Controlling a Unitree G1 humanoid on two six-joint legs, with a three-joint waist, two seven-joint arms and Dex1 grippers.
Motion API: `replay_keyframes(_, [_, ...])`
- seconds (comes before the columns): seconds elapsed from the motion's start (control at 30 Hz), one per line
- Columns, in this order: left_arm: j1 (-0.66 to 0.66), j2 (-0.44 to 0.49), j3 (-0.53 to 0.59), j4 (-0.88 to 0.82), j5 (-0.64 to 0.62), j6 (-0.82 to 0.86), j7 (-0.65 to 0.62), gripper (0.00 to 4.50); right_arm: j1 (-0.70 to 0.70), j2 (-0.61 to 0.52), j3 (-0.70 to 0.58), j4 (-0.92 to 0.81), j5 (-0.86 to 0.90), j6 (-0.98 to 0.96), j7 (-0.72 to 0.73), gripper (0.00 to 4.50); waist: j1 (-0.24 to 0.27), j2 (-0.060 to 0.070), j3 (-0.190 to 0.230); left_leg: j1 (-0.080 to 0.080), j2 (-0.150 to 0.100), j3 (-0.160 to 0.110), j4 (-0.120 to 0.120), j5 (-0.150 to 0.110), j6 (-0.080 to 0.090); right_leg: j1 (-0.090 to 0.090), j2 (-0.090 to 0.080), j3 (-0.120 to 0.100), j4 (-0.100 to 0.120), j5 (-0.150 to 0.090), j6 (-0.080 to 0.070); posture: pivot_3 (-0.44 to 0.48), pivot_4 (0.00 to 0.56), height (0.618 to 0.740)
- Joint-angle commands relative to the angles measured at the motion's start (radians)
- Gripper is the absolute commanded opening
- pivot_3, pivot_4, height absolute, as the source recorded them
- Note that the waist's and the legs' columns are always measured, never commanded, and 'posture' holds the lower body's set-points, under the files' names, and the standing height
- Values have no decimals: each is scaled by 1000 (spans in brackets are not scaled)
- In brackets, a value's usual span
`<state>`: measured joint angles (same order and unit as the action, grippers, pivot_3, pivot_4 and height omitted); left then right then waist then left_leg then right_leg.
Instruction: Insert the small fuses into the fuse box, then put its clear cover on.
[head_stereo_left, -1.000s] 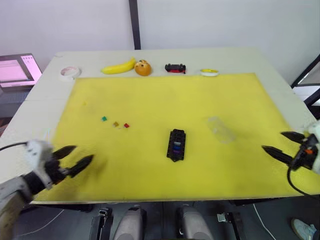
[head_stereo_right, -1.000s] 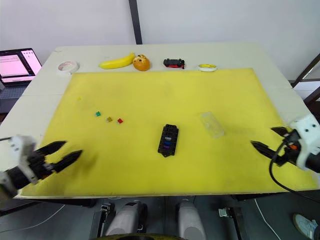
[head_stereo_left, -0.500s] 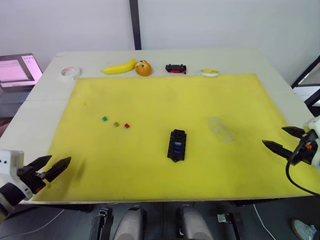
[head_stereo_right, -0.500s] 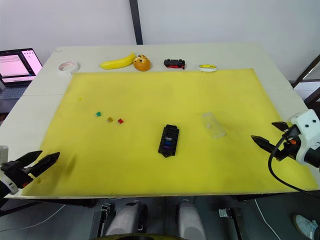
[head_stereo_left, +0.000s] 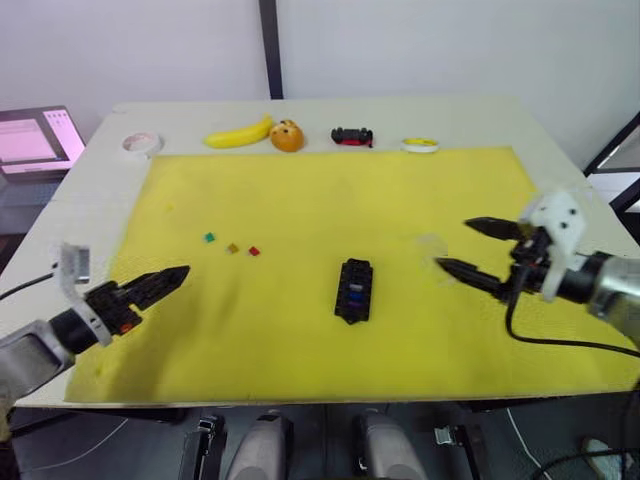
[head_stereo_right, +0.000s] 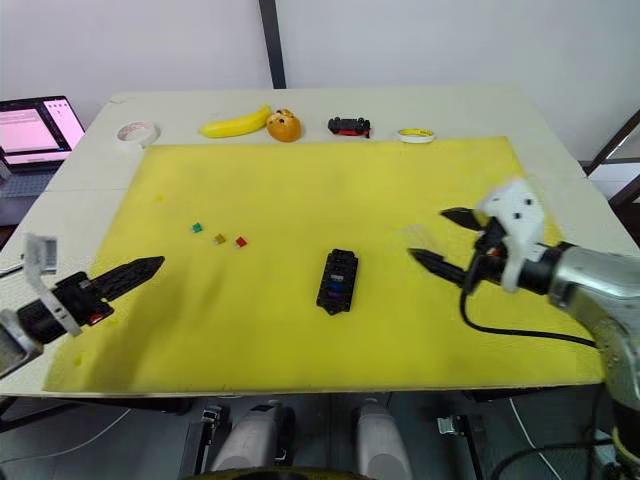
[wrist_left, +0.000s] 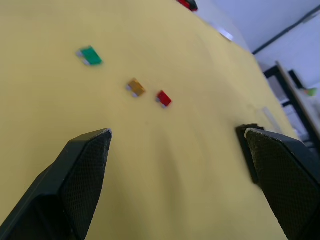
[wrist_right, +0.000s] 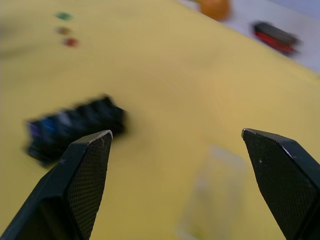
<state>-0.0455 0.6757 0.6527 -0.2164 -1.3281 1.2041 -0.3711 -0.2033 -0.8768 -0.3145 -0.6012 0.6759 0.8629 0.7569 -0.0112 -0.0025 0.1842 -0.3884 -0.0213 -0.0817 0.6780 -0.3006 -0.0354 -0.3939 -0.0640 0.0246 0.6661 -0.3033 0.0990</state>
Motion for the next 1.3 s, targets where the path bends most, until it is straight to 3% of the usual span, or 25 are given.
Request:
replay_keyframes(0.03, [-69,0,-42,97,-198,68,156,4500,-79,24,69,-68,63,39,-37,4412,0,0,0,0,0,0,0,0,0,0,0,0,0,0,0,0,150,740])
replay_keyframes(0.43, [-232,22,-275,346,-639,5,520,4500,-226,96,324,-72,36,47,-84,4412,-1,-1,0,-3,-1,0,0,1,-2,-5,0,1,2,0,0,0,150,740])
replay_keyframes(0.9, [-340,-101,-263,479,-644,-42,643,4500,-315,178,489,-15,-120,3,-112,4412,0,-1,0,-4,-3,0,0,6,-10,-7,1,0,4,0,0,0,150,740])
replay_keyframes(1.3, [-395,-122,-316,565,-608,-47,640,4500,-342,233,532,17,-203,1,-129,4412,1,-1,0,-4,-3,-1,0,6,-10,-7,1,0,4,0,0,0,150,740])
